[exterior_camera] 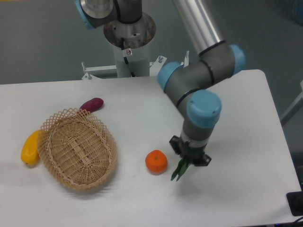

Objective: Place the green vegetable on the table
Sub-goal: 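Move the held bok choy down beside the orange tangerine, then open the gripper to release the bok choy and lift away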

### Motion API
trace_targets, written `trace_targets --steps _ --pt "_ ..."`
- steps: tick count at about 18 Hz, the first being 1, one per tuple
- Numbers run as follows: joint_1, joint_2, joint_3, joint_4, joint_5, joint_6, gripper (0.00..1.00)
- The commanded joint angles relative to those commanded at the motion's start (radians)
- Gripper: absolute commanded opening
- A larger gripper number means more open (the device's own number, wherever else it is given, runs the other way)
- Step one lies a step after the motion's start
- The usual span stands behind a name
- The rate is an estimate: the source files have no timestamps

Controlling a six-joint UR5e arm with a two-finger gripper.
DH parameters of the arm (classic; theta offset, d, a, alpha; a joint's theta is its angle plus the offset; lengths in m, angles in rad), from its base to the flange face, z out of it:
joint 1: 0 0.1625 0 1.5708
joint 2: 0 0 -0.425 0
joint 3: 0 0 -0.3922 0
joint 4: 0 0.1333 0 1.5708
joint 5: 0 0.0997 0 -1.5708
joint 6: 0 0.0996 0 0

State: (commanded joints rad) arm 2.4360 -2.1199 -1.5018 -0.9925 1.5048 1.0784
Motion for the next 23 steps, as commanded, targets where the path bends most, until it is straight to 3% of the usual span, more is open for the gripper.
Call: trace_targets --steps 2,5,7,10,18,23 --pt "-0.002 0.0 0.0 0.002 0.0 0.001 0.27" --pt "-0.005 -0.002 0.0 0.006 0.002 0.008 0.48" --pt "-0.005 -0.002 0.0 0.011 0.005 0.012 0.77" --pt "-0.005 0.0 0.0 0.011 0.009 0.012 1.0" --pt "-0.002 0.018 0.005 0.006 0.008 0.015 1.0" --pt "0.041 0.07 0.012 -0.012 0.005 0.017 1.0"
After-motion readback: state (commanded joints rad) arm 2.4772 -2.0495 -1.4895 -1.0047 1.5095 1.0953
